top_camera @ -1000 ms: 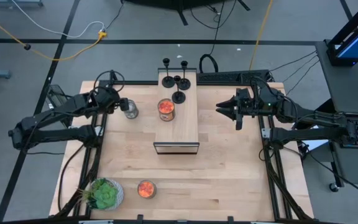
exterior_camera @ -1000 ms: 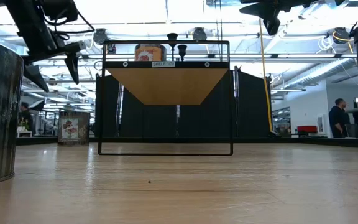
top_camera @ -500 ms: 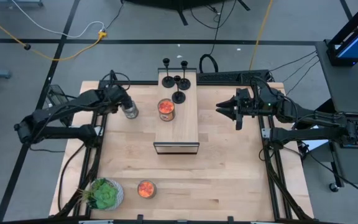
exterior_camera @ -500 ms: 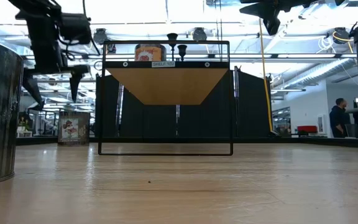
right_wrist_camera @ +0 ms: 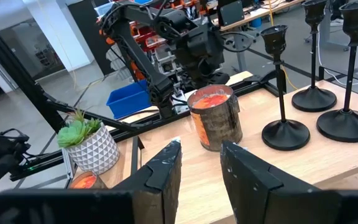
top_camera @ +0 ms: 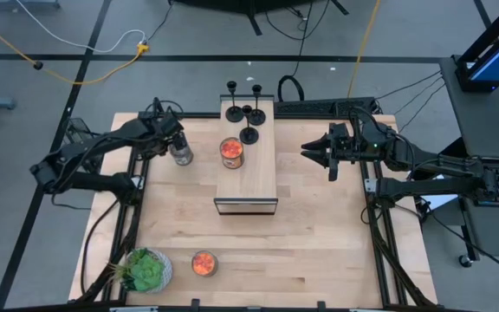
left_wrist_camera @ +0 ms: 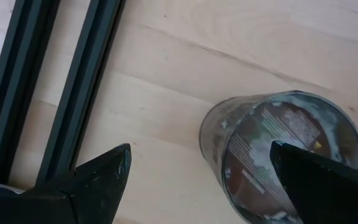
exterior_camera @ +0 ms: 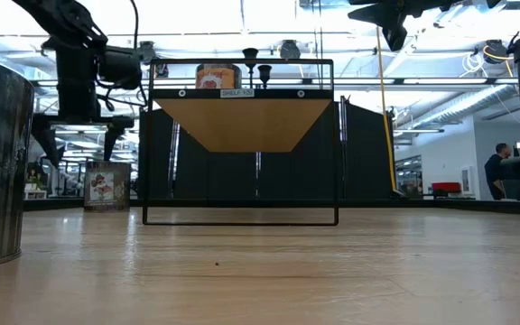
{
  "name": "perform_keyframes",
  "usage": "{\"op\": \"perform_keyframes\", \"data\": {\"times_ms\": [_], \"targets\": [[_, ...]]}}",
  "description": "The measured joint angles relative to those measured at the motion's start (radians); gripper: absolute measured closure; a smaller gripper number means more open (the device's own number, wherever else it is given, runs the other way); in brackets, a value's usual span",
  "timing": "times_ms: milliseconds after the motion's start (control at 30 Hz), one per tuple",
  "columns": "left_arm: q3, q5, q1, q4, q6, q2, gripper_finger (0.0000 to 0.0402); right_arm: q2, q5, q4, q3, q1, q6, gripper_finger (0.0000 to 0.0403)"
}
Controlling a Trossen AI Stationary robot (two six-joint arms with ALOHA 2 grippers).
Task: Pick & Place candle stick holders
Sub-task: Put the brown scented candle on the shelf
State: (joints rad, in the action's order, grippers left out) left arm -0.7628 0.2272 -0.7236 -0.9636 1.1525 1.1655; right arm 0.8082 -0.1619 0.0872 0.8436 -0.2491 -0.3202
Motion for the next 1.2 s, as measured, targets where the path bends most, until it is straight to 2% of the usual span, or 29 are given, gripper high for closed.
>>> {"op": "perform_keyframes", "data": {"times_ms": [133,467,867,1200], "targets": [[0.000,-0.010,-0.019,0.000,-0.018,0.021,0.0028,0.000,0.000,0.000,0.000,0.000,0.000,0.0298],[-0.003,-0.015,-0.029,0.072,-0.045,0.104,0.0155,0.000,0.000,0.000,0.000,0.000,0.000,0.0298],[-0.004,-0.013,-0.029,0.100,-0.096,0.135,0.0271,0.000,0.000,0.000,0.000,0.000,-0.008,0.0298],[-0.002,-0.025,-0.029,0.095,-0.173,0.135,0.0321,0.000,0.000,0.000,0.000,0.000,-0.008,0.0298]]}}
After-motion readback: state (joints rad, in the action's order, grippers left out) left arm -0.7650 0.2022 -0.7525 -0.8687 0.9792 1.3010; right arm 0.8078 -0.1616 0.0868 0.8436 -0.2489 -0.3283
